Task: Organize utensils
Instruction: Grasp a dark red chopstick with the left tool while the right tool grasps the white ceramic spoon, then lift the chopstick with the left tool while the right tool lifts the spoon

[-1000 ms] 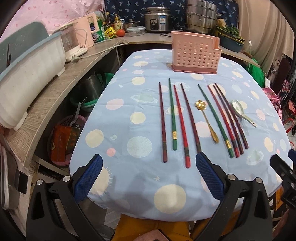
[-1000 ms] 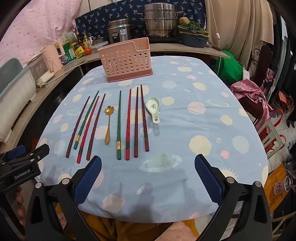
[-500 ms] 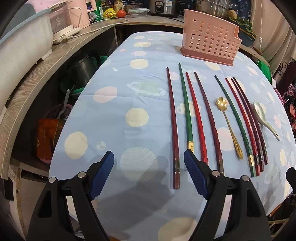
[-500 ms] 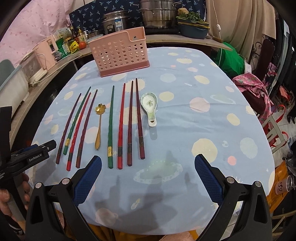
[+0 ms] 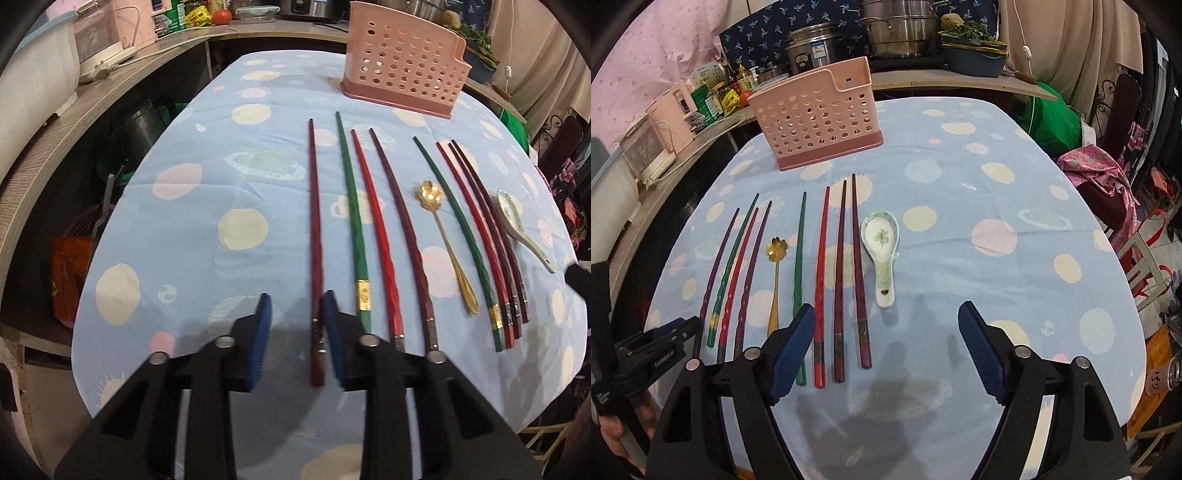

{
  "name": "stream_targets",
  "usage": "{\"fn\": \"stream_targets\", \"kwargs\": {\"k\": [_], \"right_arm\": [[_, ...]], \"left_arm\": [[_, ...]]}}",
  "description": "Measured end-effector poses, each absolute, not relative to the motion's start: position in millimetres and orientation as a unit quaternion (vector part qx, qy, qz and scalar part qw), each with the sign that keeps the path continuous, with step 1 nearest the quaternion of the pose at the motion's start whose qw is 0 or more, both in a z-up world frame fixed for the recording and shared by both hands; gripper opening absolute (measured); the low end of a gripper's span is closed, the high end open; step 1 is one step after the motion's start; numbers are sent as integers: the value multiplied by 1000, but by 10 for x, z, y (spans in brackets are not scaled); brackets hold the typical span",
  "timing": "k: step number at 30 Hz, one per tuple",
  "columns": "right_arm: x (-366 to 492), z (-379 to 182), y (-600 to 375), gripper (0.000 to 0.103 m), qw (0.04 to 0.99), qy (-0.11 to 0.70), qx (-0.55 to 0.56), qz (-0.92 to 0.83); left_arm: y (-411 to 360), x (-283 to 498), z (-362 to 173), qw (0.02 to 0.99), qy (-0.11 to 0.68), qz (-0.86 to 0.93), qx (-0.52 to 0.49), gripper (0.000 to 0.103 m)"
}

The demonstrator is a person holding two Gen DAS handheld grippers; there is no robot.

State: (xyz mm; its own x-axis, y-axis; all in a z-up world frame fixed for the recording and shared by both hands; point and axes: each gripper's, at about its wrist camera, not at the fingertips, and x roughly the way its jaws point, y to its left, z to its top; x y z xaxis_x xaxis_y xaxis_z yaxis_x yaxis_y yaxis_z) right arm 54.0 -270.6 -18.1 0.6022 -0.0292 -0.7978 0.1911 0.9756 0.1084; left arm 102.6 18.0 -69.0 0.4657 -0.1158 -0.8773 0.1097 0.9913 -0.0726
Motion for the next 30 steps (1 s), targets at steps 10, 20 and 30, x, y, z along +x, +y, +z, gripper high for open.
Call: {"fn": "stream_targets", "kwargs": {"k": [10, 20, 30], "right_arm": [[984, -440, -2848, 23, 873, 470, 122, -42], [1071, -673, -2838, 16, 861, 490, 134, -30], [1039, -708, -2852, 13, 861, 489, 139, -27]], "left_arm": [[163, 996, -731, 850, 521, -80, -13, 7], [190, 994, -740, 848, 523, -84, -23, 7], [191, 953, -725, 846, 525, -87, -28, 8]]}}
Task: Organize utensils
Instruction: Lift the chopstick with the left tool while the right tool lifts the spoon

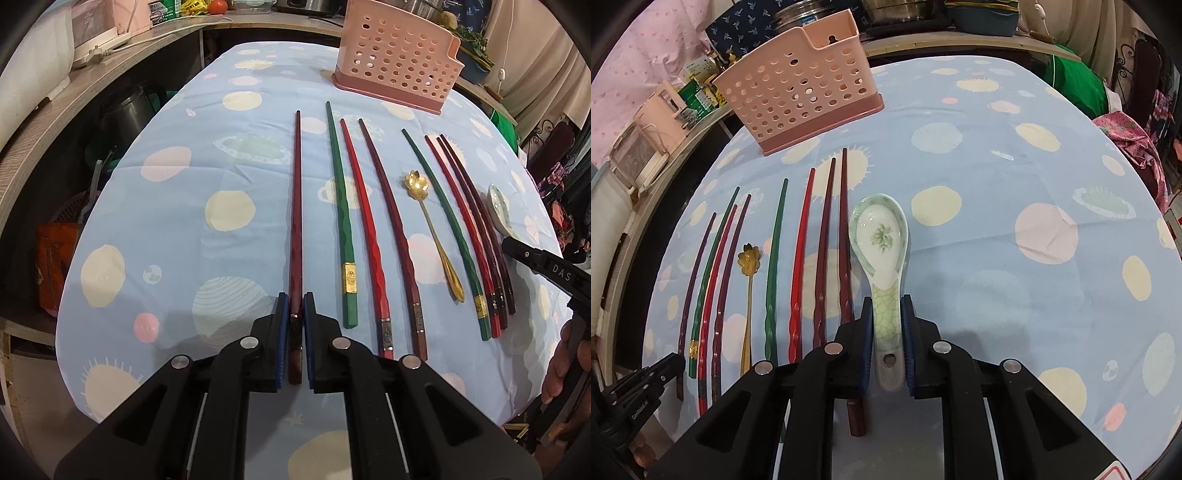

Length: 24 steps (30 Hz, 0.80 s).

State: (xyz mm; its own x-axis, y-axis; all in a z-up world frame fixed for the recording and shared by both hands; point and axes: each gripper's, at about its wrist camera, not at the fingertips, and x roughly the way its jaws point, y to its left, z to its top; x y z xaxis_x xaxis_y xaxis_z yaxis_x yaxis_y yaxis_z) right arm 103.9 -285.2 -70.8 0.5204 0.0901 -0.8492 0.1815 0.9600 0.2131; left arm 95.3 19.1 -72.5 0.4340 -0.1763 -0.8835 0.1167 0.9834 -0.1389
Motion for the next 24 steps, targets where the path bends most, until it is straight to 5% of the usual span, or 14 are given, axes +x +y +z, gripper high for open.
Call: {"fn": "stream_targets", "kwargs": {"k": [7, 12, 24], "right_arm": [[974, -535, -2894, 27, 868, 471, 157, -20], [1014, -489, -2986, 27, 868, 464, 174, -18], [981, -738, -2972, 8, 855, 483, 186, -9]], "left_arm": [[183, 919, -730, 847, 525, -87, -26, 8], [166, 918, -734, 848, 523, -85, -20, 8], [181, 919, -737, 849, 521, -86, -26, 8]]}}
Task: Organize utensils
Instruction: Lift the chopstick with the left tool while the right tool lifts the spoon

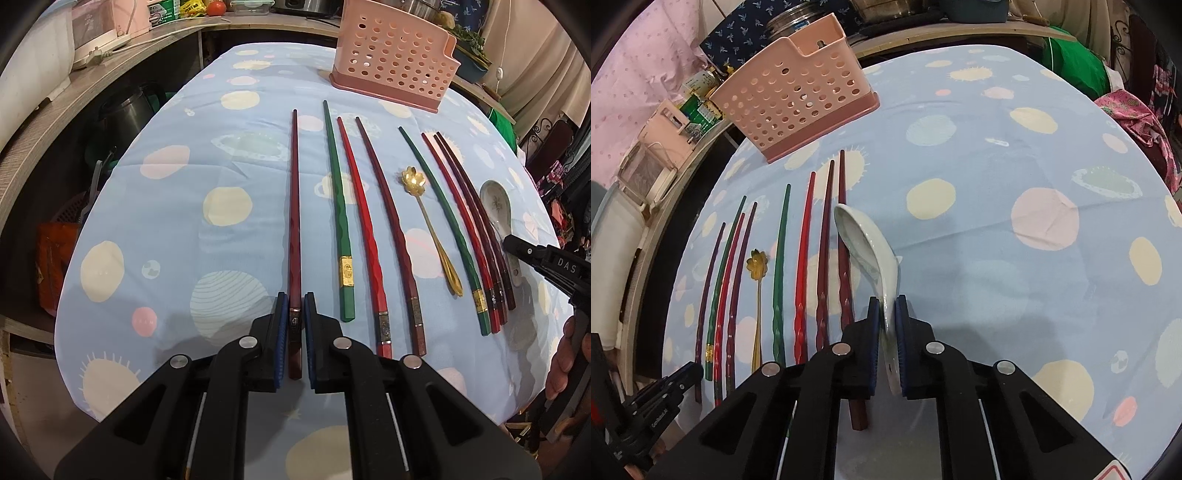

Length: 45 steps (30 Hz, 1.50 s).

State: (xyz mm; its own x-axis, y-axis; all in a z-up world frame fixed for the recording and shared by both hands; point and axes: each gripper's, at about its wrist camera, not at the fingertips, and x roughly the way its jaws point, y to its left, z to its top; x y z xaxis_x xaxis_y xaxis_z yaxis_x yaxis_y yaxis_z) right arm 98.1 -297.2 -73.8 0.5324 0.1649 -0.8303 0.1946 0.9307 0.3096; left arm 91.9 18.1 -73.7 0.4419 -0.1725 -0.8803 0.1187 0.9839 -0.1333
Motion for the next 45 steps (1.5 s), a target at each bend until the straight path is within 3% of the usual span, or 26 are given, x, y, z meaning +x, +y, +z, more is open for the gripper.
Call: {"fn": "stream_targets", "kwargs": {"k": [14, 31, 38, 45], "right_arm": [[847, -478, -3085, 8, 870, 457, 184, -33], [950, 88, -3250, 8, 889, 420, 177, -46], [1093, 39, -3264, 8, 879, 443, 171, -46], [1136, -373, -3312, 8, 843, 494, 207, -37]], "left_arm": [[270, 856, -585, 854, 510, -92, -43, 7], [441, 1218, 636, 911, 398, -77, -71, 7], [430, 1434, 931, 924, 368, -76, -73, 7], [340, 1544, 1004, 927, 359, -83, -70, 7]]}}
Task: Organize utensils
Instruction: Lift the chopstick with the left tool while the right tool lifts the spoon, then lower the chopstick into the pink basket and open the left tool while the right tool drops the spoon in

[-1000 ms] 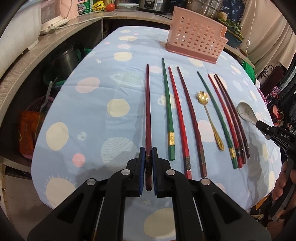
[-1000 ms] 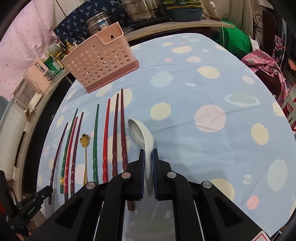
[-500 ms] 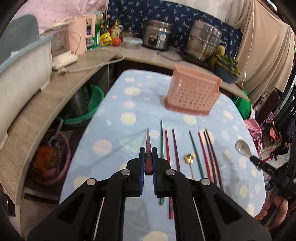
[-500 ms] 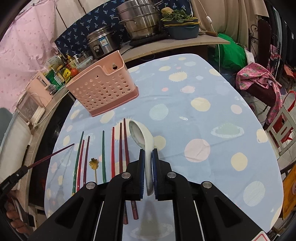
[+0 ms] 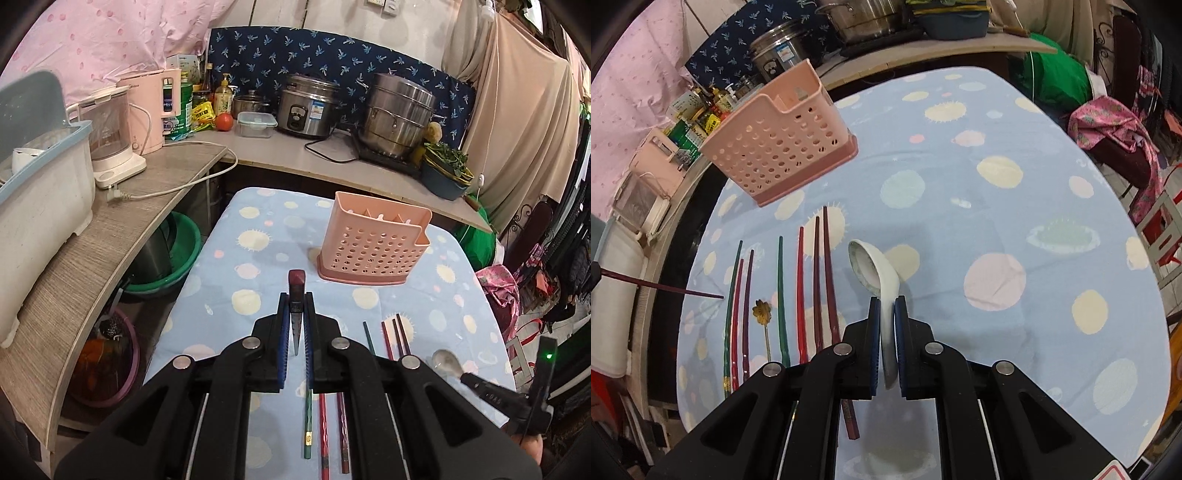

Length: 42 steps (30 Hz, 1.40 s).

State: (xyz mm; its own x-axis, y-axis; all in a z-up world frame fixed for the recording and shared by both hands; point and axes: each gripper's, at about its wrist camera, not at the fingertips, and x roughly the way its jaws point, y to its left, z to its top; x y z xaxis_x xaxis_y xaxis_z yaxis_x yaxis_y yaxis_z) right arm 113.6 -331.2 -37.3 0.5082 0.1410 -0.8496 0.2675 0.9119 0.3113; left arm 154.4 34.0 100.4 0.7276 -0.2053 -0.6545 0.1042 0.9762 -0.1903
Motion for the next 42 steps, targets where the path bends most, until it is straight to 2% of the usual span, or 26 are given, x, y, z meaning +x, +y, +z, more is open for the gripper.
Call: {"fn": "stream_targets", "kwargs": {"k": [9, 22, 36, 42], "right_arm": [[1143, -396, -3313, 8, 840, 500, 208, -39], [1357, 65, -3283, 7, 873, 452, 182, -30], [2151, 1022, -3247, 7, 925, 346, 155, -1], [2606, 1198, -3273, 7, 935, 319, 154, -6]], "left_arm": [[313, 1613, 1005, 927, 359, -85, -69, 7], [276, 1754, 1186, 934, 339, -90, -69, 7], [70, 2207, 2087, 956, 253, -126, -80, 7], [-67, 2478, 2300, 961, 232, -130, -80, 7]]}}
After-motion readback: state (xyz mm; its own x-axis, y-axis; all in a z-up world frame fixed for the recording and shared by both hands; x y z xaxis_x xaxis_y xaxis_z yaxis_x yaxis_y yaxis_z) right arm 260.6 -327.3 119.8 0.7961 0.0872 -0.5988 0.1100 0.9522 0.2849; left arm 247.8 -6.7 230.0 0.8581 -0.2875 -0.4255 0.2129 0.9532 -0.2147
